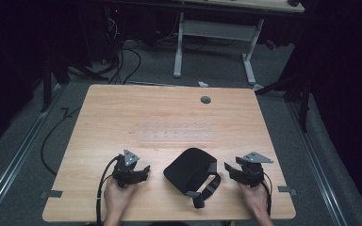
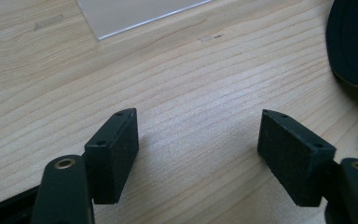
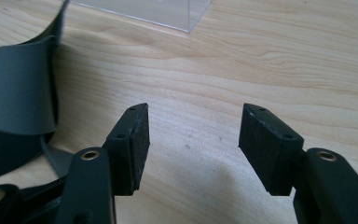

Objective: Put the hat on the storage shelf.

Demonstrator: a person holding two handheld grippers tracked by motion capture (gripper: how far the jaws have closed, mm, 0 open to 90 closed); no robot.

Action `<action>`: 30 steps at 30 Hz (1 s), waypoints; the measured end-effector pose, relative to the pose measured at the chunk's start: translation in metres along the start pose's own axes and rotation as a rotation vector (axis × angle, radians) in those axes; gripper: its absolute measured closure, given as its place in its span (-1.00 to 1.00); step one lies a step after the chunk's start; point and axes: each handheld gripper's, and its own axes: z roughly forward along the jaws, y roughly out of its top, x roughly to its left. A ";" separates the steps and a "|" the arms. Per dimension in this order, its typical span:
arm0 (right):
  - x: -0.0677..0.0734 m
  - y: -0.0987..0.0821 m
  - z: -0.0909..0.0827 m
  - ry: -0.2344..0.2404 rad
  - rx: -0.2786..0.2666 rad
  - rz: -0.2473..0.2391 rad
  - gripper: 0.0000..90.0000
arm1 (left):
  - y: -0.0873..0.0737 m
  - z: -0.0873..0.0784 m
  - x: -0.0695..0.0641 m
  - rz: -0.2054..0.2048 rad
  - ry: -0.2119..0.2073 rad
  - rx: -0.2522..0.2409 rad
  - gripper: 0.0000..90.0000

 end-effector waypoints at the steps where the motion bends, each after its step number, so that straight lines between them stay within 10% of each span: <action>1: 0.000 0.000 0.000 0.000 0.000 0.000 -0.04 | 0.000 0.000 0.000 0.000 0.000 0.000 -0.35; 14: 0.009 0.007 -0.029 0.093 -0.076 0.007 -0.04 | 0.000 0.000 0.000 0.000 -0.001 0.001 -0.34; 30: 0.033 0.018 -0.015 0.203 -0.063 -0.030 -0.15 | 0.000 0.000 0.000 -0.001 0.001 0.000 -0.35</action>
